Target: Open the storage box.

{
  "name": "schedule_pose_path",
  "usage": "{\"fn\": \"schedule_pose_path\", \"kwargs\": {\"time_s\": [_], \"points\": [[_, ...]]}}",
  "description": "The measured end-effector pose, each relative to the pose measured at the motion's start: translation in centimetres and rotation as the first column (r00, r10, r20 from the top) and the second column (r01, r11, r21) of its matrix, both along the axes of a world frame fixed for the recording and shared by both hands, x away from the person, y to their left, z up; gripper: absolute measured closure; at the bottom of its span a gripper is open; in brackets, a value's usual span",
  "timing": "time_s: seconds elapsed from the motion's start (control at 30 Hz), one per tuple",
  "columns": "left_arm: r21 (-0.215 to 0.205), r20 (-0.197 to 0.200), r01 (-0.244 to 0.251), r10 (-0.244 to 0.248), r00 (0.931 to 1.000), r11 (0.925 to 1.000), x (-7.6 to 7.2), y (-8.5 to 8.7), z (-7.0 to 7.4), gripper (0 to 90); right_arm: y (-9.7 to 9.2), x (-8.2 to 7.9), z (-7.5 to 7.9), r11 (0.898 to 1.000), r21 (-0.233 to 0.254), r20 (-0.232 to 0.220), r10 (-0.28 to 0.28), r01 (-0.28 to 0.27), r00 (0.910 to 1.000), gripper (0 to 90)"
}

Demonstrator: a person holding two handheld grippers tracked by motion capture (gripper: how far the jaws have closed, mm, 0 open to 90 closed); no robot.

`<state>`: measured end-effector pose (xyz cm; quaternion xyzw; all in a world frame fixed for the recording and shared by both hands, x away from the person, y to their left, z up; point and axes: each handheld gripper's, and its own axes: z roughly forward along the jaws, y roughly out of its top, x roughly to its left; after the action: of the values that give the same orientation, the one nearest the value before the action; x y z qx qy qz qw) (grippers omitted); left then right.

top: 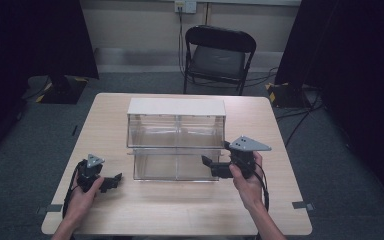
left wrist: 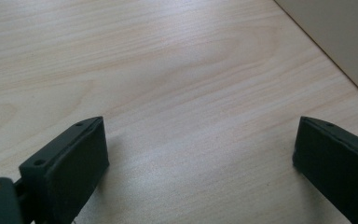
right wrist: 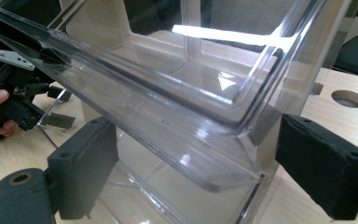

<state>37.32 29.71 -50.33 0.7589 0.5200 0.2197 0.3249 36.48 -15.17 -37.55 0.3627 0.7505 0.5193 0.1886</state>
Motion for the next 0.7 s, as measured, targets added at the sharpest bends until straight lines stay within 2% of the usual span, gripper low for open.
{"fn": "schedule_pose_path", "kwargs": {"time_s": [0.57,0.7], "points": [[0.000,0.000,0.000,0.000,1.0000,1.0000,0.00,0.00,0.00,2.6,0.14,0.41,-0.13,1.000,0.028,-0.005,-0.005,0.005,1.0000,9.2],[0.003,0.000,0.001,-0.001,1.0000,1.0000,0.00,0.01,0.01,2.6,0.20,0.36,-0.03,1.000,0.015,0.002,-0.006,0.006,1.0000,9.3]]}}
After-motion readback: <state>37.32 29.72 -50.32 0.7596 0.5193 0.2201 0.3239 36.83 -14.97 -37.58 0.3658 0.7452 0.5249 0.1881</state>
